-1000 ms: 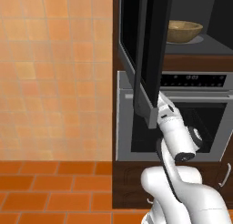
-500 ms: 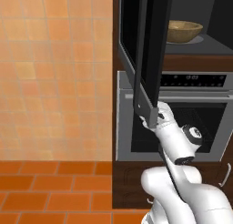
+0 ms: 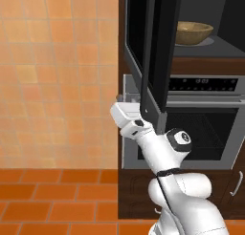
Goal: Pick the squash from the sink and place it in the bowl. Then pick the bowl and place it in the microwave. Then close the microwave door and press the start button.
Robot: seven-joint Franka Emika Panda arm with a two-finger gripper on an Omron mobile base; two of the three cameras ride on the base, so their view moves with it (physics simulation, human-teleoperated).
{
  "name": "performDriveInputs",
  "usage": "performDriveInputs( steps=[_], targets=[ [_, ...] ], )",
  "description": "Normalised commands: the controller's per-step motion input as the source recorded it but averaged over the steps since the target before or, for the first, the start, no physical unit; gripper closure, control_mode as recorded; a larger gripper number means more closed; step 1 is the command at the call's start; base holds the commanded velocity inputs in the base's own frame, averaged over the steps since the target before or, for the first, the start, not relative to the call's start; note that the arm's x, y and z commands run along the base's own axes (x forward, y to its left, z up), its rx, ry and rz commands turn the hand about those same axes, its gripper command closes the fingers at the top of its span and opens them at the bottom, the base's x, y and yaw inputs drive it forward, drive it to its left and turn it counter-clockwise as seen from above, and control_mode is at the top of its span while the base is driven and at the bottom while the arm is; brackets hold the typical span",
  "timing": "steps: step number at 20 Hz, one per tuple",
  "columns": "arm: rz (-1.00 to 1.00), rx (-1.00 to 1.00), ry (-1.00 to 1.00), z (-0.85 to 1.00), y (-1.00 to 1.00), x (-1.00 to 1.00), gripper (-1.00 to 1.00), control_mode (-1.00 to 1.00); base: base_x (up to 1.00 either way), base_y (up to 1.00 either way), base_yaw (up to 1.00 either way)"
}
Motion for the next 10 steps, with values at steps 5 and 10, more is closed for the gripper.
performDriveInputs(
  steps=[5, 10],
  targets=[
    [-0.42, 0.16, -0.21, 0.07, 0.74, -0.35, -1.00, -1.00, 0.00, 0.00, 0.00],
    [-0.51, 0.32, -0.08, -0.03, 0.14, -0.55, -1.00, -1.00, 0.00, 0.00, 0.00]
  ],
)
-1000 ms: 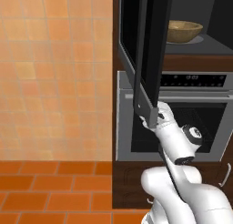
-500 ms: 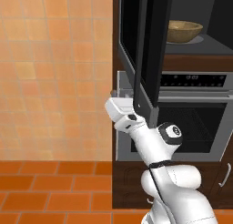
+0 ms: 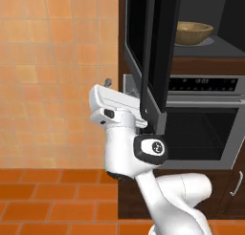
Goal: Pick the squash from the sink and place it in the bowl. Then pick the bowl and place it in the microwave. Then close the microwave door and press the start button.
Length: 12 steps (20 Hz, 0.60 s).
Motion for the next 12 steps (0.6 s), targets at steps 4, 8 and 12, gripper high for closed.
performDriveInputs(
  steps=[4, 8, 12],
  targets=[
    [-0.26, 0.18, -0.11, -0.23, -0.28, -0.69, -1.00, -1.00, 0.00, 0.00, 0.00],
    [-0.17, 0.19, -0.14, 0.06, -0.48, -0.39, -1.00, -1.00, 0.00, 0.00, 0.00],
    [-0.08, 0.32, -0.15, 0.01, -0.54, -0.34, -1.00, -1.00, 0.00, 0.00, 0.00]
  ],
)
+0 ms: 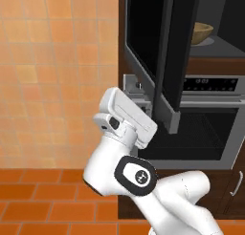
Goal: Pick the squash from the sink and place it in the bowl. Then pick the bowl and place it in the microwave. Then close the microwave door and press the start button.
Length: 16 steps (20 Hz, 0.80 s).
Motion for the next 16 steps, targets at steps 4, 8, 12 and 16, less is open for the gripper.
performDriveInputs(
  steps=[4, 8, 12, 16],
  targets=[
    [-0.05, 0.35, -0.10, 0.09, -0.72, -0.09, -1.00, -1.00, 0.00, 0.00, 0.00],
    [-0.01, 0.39, -0.01, 0.31, -0.93, 0.03, -1.00, -1.00, 0.00, 0.00, 0.00],
    [0.00, 0.40, 0.00, 0.27, -0.95, 0.09, -1.00, -1.00, 0.00, 0.00, 0.00],
    [0.00, 0.40, 0.00, 0.19, -0.95, 0.14, -1.00, -1.00, 0.00, 0.00, 0.00]
  ],
)
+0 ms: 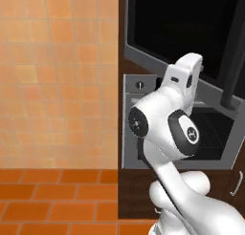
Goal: Pick the squash from the sink and place it in the bowl. Then pick the bowl and place it in the microwave. Then close the microwave door and press the start button.
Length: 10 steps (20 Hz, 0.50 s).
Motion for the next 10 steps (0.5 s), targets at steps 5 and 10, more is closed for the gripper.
performDriveInputs(
  steps=[5, 10],
  targets=[
    [0.03, 0.38, 0.00, 0.03, -0.94, 0.54, -1.00, -1.00, 0.00, 0.00, 0.00],
    [0.18, 0.25, 0.00, 0.00, -0.81, 0.83, -1.00, -1.00, 0.00, 0.00, 0.00]
  ],
)
